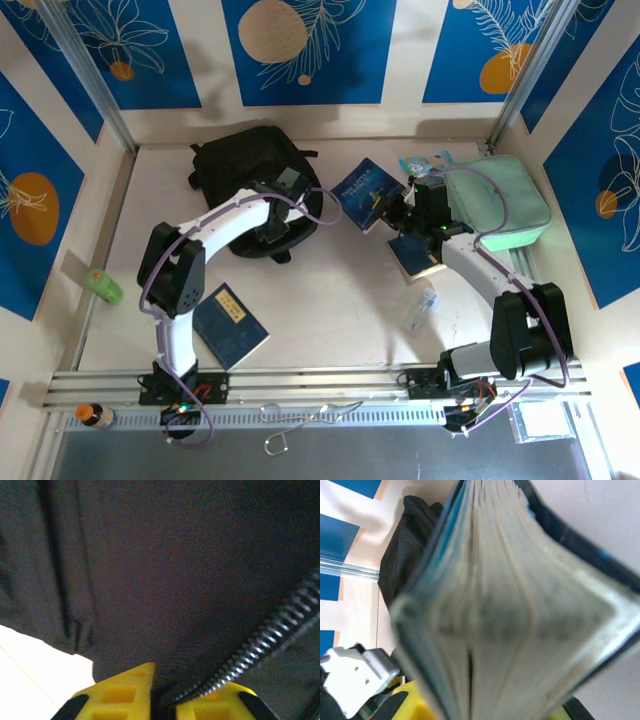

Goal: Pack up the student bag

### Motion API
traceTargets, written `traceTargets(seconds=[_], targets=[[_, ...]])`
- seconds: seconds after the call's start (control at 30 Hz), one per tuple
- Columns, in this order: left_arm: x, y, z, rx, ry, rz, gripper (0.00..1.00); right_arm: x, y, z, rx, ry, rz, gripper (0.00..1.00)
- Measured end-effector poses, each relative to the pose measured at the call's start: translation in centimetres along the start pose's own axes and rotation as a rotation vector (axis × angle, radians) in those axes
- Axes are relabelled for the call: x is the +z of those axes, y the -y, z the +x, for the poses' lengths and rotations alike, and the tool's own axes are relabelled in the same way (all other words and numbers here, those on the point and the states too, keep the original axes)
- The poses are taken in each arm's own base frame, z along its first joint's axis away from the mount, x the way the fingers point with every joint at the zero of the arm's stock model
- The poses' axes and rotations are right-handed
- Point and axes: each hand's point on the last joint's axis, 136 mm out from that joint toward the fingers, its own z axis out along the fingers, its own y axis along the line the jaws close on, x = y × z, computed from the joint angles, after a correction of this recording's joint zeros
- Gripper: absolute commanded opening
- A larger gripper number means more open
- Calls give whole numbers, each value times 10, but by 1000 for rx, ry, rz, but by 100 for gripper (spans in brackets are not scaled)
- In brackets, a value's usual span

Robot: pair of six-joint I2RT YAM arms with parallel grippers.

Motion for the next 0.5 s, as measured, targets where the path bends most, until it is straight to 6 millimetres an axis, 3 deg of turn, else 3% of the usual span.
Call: traceTargets(seconds=[0.23,0.5], targets=[[-45,-37,-14,-157,182,-87,0,-9,-4,-1,-4,12,-19,2],[-80,-60,-17,-321,366,-168,0,-20,-23,18,-22,-7,-115,2]])
